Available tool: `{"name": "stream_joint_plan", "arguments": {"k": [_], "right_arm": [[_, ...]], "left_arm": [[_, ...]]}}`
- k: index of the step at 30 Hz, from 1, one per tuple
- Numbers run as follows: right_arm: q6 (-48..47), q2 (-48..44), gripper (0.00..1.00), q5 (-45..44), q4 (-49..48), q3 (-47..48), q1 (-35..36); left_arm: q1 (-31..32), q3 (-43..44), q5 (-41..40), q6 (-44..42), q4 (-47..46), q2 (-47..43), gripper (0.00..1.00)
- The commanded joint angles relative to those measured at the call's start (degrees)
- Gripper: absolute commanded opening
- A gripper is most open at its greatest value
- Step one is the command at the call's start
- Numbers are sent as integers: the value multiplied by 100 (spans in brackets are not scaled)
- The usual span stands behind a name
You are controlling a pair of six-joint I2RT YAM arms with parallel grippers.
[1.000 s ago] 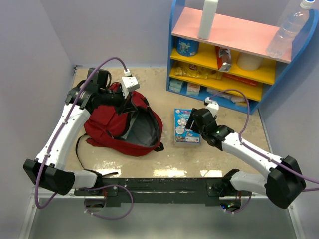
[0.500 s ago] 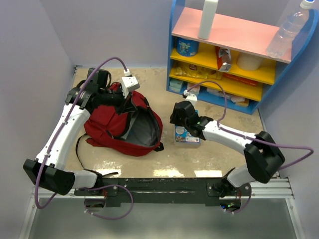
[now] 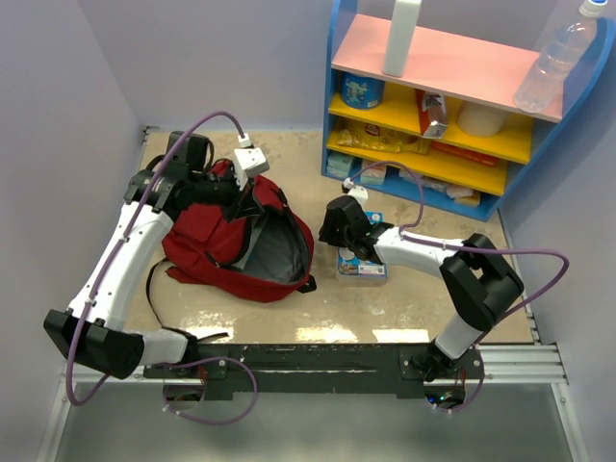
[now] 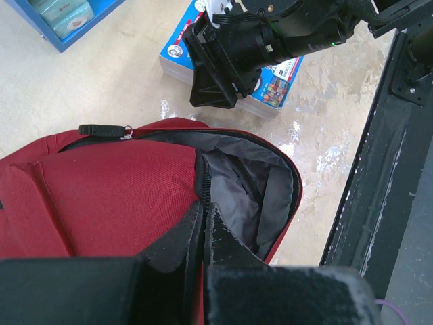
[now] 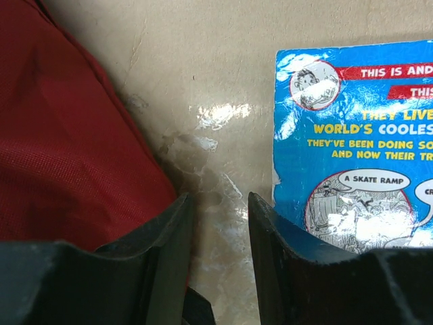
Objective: Pack the student bag
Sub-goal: Pick up the book from the center of the board.
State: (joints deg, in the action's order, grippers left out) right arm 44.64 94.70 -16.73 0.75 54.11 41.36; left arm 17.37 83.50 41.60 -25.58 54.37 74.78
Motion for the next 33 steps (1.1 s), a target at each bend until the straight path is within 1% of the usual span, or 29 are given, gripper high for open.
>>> {"name": "stream_joint_plan", "arguments": {"k": [1,13,20,26,33], "right_arm": [[88,-21,42,-14,-164,232,-6],[18,-100,41,-383,-15,39,-111],[9,-241,40,-392,-32,-111,-164],[70,-223,40,-691,346,-58,-207],[124,-443,43,-744,259,-243,-208]], "left_arm": [[21,25,304,36,-234,-236,0],[21,61,287,18,-251,-183,0],[30,43,296,27,-269,-175,0],[21,43,296,18,-251,-183,0],[21,-1,322,18,-278,-192,0]]}}
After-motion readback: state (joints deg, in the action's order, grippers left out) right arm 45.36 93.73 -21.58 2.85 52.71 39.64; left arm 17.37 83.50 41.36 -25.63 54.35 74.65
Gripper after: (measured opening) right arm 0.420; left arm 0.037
